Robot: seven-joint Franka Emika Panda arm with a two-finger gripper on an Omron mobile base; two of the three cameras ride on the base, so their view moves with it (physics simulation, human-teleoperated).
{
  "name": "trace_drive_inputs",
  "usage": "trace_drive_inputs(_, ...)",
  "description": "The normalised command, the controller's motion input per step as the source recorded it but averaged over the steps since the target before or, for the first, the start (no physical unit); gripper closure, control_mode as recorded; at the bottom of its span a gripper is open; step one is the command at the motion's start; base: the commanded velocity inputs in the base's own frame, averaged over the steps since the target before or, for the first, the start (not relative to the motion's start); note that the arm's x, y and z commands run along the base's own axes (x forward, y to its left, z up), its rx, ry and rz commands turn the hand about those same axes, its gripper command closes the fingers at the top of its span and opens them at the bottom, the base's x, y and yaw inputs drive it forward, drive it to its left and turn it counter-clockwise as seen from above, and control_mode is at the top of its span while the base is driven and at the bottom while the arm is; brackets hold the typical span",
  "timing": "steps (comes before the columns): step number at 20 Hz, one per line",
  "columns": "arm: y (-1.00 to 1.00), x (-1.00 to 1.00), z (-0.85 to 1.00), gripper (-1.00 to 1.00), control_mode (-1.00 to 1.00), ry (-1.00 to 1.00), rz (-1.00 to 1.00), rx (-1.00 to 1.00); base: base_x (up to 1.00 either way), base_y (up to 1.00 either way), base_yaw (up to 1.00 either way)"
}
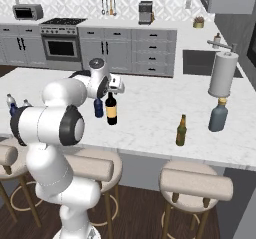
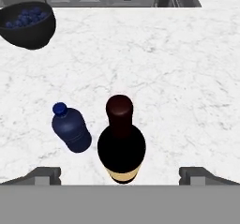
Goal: Move the plastic bottles in the middle to the plastics group, and the glass bottles in the middle to the glass group.
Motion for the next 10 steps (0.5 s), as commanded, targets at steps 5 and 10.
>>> trace_drive_inputs(5,0.0,0.39,-0.07,-1.0,-1.0,0.05,0.0,0.0,0.0,0.0,0.0)
trace_drive_inputs(10,0.0,0.12,-0.15,-1.0,-1.0,0.05,0.01,0.0,0.0,0.0,0.0)
